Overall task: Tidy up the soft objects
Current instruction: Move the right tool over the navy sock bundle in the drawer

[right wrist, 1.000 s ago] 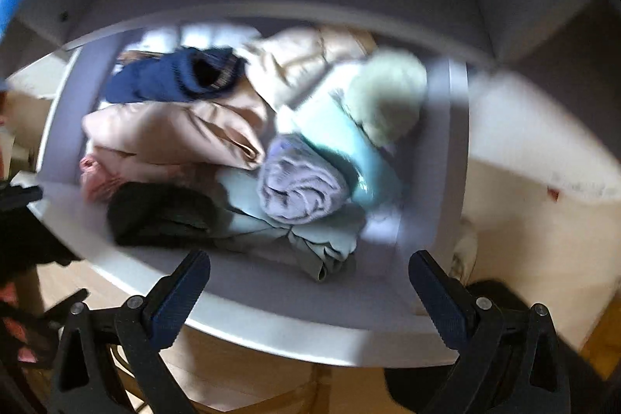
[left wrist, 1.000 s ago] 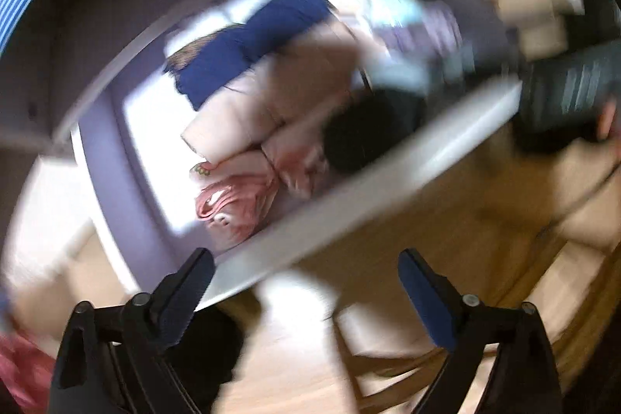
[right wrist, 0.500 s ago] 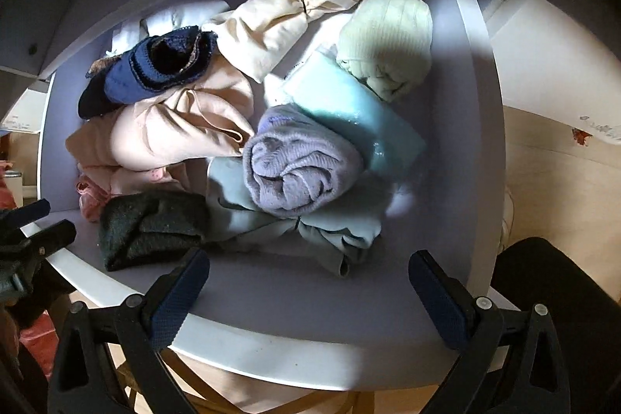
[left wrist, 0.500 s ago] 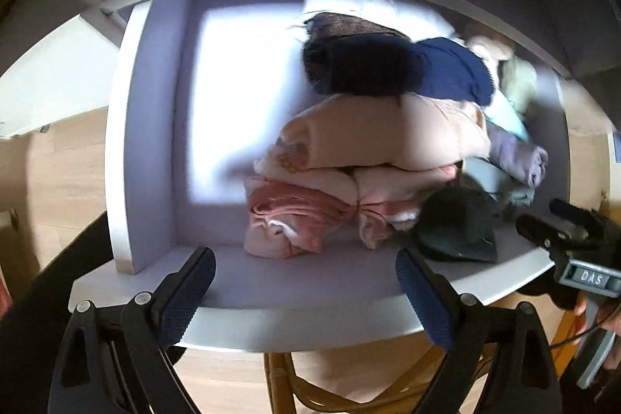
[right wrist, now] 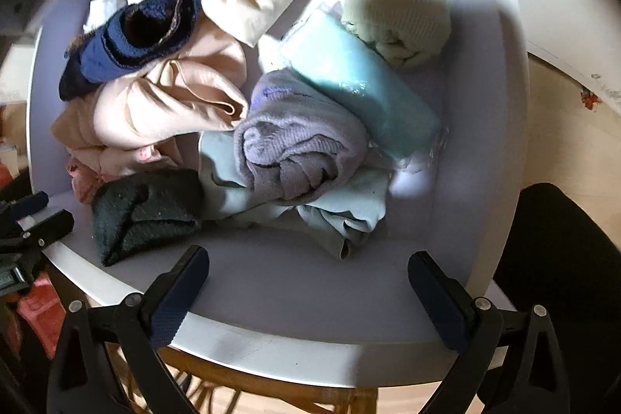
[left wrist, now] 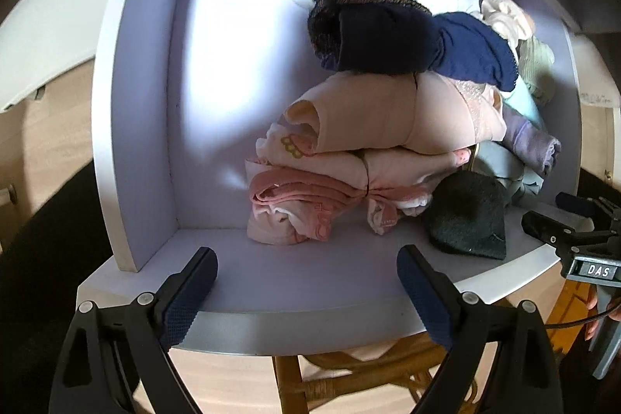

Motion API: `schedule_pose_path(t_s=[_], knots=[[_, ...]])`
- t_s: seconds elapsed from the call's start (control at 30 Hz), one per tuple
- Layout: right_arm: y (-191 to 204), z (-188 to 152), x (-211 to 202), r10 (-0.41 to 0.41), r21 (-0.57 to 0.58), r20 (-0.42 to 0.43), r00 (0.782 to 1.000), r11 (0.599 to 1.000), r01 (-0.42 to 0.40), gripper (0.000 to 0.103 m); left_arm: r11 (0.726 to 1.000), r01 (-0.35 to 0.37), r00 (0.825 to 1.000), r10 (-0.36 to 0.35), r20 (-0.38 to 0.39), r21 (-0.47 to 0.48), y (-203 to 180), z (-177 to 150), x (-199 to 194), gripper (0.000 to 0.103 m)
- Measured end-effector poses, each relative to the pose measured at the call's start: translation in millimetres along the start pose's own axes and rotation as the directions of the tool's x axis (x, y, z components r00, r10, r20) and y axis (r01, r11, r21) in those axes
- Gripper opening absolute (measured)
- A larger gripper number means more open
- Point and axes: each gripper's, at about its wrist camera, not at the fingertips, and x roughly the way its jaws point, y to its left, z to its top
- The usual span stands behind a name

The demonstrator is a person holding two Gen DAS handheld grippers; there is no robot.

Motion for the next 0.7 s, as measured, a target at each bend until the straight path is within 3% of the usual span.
schedule_pose_path(t_s=[0.23,0.33,0.47,0.6,0.7], knots=[[6,-1,9,-0.049,-0.051,-0.019,0.999,0.998,0.048,0.102,0.999,-0.032,0.999,0.032,-0.016,0.011,-14,8,0,0.096],[24,5,0,-0.086,-0.116,0.029,0.996,0.989,0.089,0.103,0.999,-0.033,0.999,0.033,-0.007,0.006,-16,9,-4,0.096],[51,6,-15,-0.041,-0.201,0.118,0.992,0.977,0.065,0.103,0.999,-0.051,0.999,0.051,0.001,0.001,-5,-6,-3,0.097],[68,4,-2,-0.068,-0.207,0.099,0.993,0.974,0.088,0.102,0.999,-0.044,0.998,0.044,0.043,-0.001,-2,-21,-5,0.097],[58,-3,7,0.000,-0.097,0.045,0.999,0.995,0.005,0.102,1.000,-0.020,0.999,0.019,0.051,0.005,2,-28,-5,0.097]])
